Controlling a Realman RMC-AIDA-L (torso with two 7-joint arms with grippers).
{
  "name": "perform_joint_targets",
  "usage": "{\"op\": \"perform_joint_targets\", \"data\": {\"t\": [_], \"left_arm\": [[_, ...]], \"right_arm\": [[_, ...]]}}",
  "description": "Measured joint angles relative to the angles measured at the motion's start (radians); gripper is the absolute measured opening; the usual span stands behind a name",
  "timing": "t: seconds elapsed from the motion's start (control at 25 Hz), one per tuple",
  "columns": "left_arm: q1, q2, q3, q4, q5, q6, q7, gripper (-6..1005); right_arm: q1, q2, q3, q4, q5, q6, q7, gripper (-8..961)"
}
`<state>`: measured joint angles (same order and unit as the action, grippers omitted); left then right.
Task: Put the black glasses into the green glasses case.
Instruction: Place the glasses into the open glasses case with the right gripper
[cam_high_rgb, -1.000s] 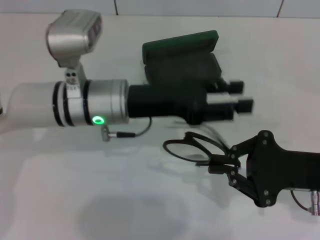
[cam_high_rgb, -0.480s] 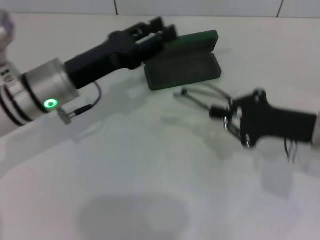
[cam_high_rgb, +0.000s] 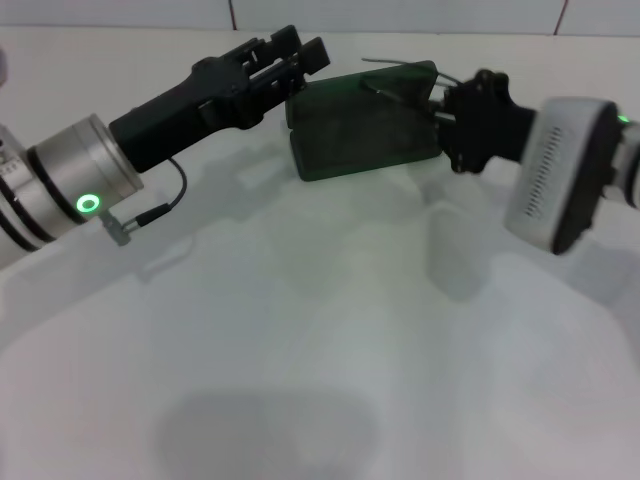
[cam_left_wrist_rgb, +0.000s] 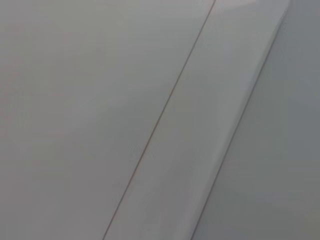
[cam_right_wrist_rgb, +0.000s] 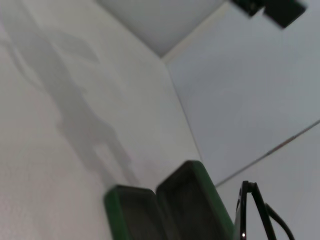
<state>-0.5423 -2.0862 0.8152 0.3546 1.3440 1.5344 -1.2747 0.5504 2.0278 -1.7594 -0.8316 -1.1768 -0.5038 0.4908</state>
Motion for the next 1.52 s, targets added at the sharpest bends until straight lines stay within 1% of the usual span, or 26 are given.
{"op": "perform_joint_targets", "data": {"t": [0.08, 0.2, 0.4, 0.44, 0.48, 0.76, 0.88, 1.04, 1.52], "left_arm": [[-0.007, 0.000, 0.000, -0.001, 0.000, -0.004, 0.000, 573], [-0.009, -0.001, -0.001, 0.001, -0.008, -0.008, 0.000, 572], [-0.008, -0.001, -0.001, 0.001, -0.018, -0.010, 0.000, 572], [-0.008, -0.001, -0.001, 0.001, -0.018, -0.010, 0.000, 572], [-0.008, -0.001, -0.001, 0.002, -0.020, -0.010, 0.000, 572], [-0.002, 0.001, -0.001, 0.002, -0.028, -0.010, 0.000, 572], [-0.006, 0.001, -0.001, 0.000, -0.028, -0.010, 0.000, 572], [-0.007, 0.000, 0.001, -0.004, -0.028, -0.010, 0.000, 572], [-0.002, -0.003, 0.005, -0.007, -0.026, -0.008, 0.000, 572]], "right_arm": [[0.037, 0.000, -0.035, 0.011, 0.000, 0.070, 0.000, 53], [0.090, 0.000, -0.092, 0.031, -0.004, 0.133, -0.002, 53], [0.179, 0.000, -0.215, 0.093, -0.002, 0.245, 0.000, 53], [0.179, 0.000, -0.215, 0.093, -0.002, 0.245, 0.000, 53], [0.186, 0.000, -0.255, 0.103, 0.001, 0.261, 0.000, 53], [0.153, 0.000, -0.277, 0.069, -0.004, 0.265, -0.002, 54], [0.153, 0.000, -0.287, 0.072, -0.005, 0.264, -0.003, 54], [0.152, 0.000, -0.324, 0.071, -0.007, 0.271, -0.006, 54], [0.171, 0.000, -0.322, 0.087, -0.011, 0.280, -0.063, 54]]}}
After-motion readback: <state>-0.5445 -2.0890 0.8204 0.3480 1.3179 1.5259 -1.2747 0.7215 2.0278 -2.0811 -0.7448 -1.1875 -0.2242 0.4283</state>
